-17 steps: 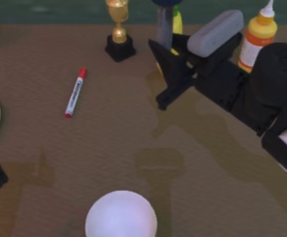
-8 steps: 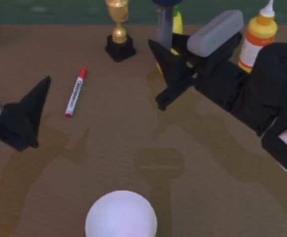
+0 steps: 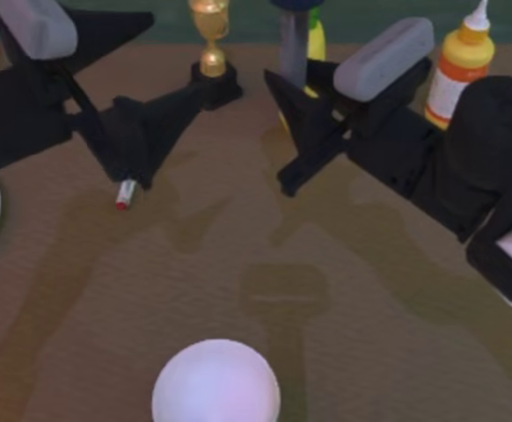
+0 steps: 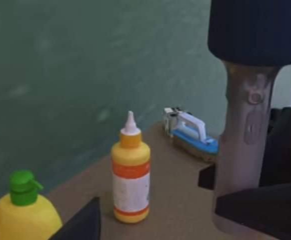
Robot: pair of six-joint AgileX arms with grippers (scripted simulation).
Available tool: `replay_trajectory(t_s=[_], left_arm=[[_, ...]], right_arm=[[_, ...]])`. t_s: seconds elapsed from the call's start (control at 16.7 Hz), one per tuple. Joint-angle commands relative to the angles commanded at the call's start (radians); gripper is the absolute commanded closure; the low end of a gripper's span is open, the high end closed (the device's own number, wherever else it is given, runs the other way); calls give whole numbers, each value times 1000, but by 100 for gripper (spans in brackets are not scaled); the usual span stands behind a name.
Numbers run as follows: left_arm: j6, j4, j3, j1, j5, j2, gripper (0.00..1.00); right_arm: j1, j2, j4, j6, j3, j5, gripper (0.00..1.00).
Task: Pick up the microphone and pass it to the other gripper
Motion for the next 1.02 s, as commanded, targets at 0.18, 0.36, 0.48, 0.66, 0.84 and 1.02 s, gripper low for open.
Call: replay_trajectory(t_s=[0.18,0.36,0.48,0.66,0.84,1.02], left_arm=[[1,29,45,-19,52,80,0],[1,31,48,-20,56,85,0],[1,28,44,-15,53,82,0],[0,38,76,-44,30,119,0],[-4,59,157,-114,-37,218,0],[-7,83,246,-191,-111,327,0]], right_arm=[[0,0,0,0,0,0,100],[0,0,0,0,0,0,100],[0,0,0,0,0,0,100],[0,0,0,0,0,0,100],[0,0,0,0,0,0,100],[0,0,0,0,0,0,100]])
